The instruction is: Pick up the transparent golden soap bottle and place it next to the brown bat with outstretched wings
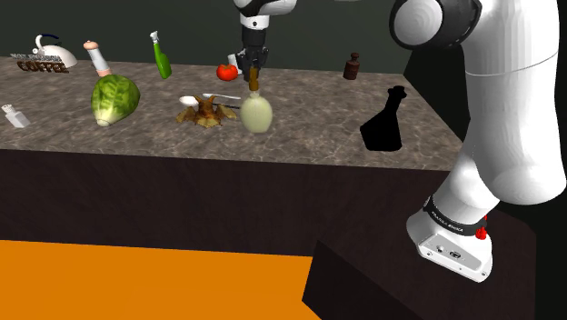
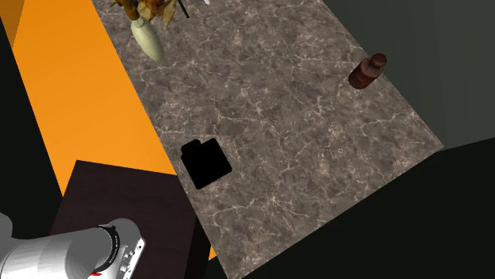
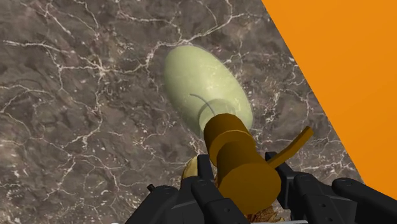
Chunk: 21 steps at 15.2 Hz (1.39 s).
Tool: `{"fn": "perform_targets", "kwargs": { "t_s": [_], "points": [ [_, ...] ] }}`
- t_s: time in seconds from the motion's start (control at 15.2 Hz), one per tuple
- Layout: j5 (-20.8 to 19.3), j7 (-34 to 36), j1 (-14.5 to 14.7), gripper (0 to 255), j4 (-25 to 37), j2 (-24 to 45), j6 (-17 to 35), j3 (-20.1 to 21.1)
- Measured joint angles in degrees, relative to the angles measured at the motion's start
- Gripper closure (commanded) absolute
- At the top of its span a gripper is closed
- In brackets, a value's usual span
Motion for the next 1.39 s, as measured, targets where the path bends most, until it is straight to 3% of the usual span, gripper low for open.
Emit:
{"fn": "perform_targets", "kwargs": {
  "t_s": [0.4, 0.46, 0.86, 1.39],
  "points": [
    [0.01, -0.05, 0.08, 255, -0.50, -0.05, 0.48, 0.02],
    [0.01, -0.05, 0.08, 0, -0.49, -0.05, 0.48, 0.02],
    [0.02, -0.05, 0.08, 0, -0.48, -0.07, 0.50, 0.01],
    [-0.82, 0.63, -0.24, 0, 3.90, -1.87, -5.50, -0.50]
  ]
}}
